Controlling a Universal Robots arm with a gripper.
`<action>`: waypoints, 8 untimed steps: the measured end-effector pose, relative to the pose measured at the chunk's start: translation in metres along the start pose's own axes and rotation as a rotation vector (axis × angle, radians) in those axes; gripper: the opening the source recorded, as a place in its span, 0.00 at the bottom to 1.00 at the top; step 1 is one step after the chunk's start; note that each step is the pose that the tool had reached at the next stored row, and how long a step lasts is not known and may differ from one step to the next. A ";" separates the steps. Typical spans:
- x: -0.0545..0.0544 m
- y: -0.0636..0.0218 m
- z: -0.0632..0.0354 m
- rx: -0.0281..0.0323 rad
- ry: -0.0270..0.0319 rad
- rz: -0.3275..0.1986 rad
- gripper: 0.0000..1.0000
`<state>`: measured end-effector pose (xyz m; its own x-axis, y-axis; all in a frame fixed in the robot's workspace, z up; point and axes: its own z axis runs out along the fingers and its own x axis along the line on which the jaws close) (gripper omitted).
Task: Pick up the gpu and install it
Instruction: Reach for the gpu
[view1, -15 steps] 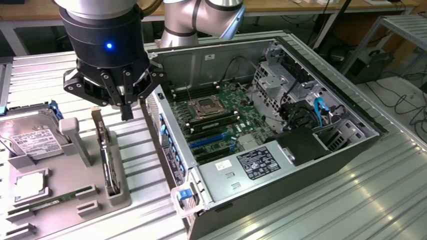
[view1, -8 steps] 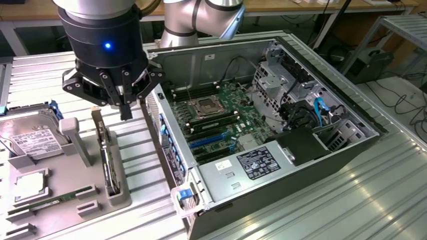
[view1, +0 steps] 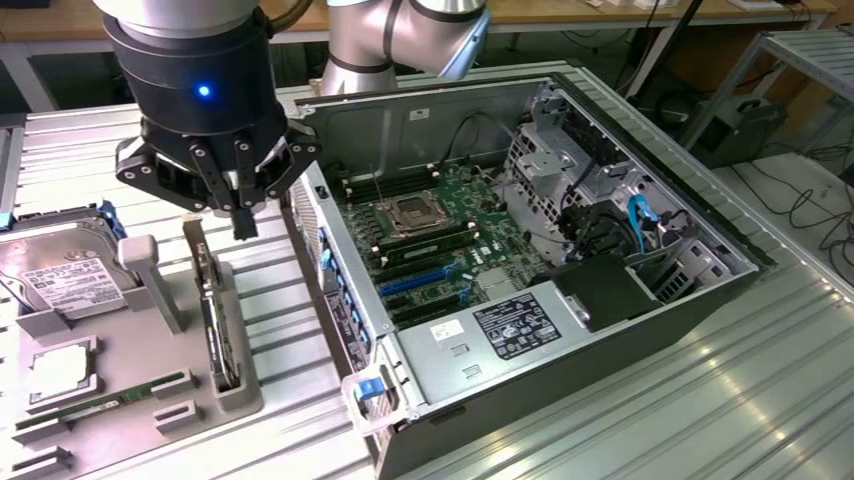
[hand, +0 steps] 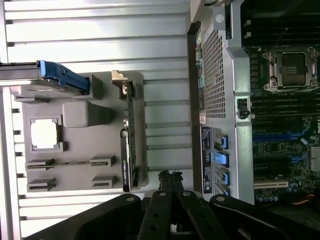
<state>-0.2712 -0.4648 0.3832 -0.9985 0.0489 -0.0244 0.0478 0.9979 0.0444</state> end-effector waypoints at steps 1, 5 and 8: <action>0.001 0.0014 0.0001 0.0001 0.0000 0.000 0.11; 0.011 0.0063 0.0007 0.0001 0.0000 -0.001 0.11; 0.022 0.0095 0.0010 0.0000 0.0000 -0.001 0.11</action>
<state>-0.2931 -0.4541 0.3820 -0.9985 0.0480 -0.0245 0.0469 0.9979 0.0444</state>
